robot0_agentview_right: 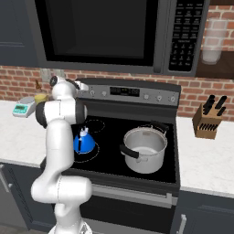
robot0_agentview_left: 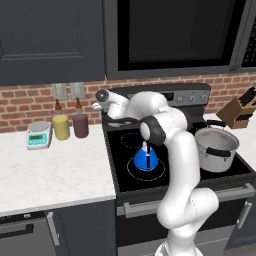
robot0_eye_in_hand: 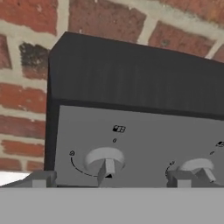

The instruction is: Pick the kettle from the counter and place it on a stove burner. Then turn the burner on.

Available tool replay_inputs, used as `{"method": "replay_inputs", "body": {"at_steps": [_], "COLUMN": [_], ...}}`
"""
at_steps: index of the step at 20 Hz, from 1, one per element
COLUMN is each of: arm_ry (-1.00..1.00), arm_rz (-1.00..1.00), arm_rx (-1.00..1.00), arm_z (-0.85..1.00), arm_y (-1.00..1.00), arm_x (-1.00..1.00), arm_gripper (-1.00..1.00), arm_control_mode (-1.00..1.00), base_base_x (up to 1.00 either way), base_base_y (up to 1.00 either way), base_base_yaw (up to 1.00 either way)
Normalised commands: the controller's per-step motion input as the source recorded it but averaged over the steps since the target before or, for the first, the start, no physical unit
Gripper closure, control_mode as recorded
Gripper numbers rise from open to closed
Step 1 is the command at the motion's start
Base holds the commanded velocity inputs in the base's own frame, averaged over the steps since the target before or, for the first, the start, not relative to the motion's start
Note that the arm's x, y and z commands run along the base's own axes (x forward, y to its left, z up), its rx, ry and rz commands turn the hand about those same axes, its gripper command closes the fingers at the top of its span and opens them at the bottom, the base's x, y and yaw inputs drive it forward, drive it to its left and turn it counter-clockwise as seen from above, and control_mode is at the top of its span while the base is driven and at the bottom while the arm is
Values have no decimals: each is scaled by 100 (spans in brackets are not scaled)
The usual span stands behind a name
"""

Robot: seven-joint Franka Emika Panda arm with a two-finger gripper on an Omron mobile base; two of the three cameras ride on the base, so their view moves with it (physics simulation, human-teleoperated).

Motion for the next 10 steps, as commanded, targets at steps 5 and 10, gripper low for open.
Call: {"method": "replay_inputs", "body": {"at_steps": [5, 10], "arm_ry": [0, 0], "arm_rz": [0, 0], "arm_rx": [0, 0], "arm_z": [0, -1], "arm_y": [0, 0], "arm_x": [15, 16], "arm_gripper": [-100, -100], "arm_control_mode": [-100, -100], "base_base_x": [0, 0], "base_base_y": [0, 0], "base_base_yaw": [0, 0]}}
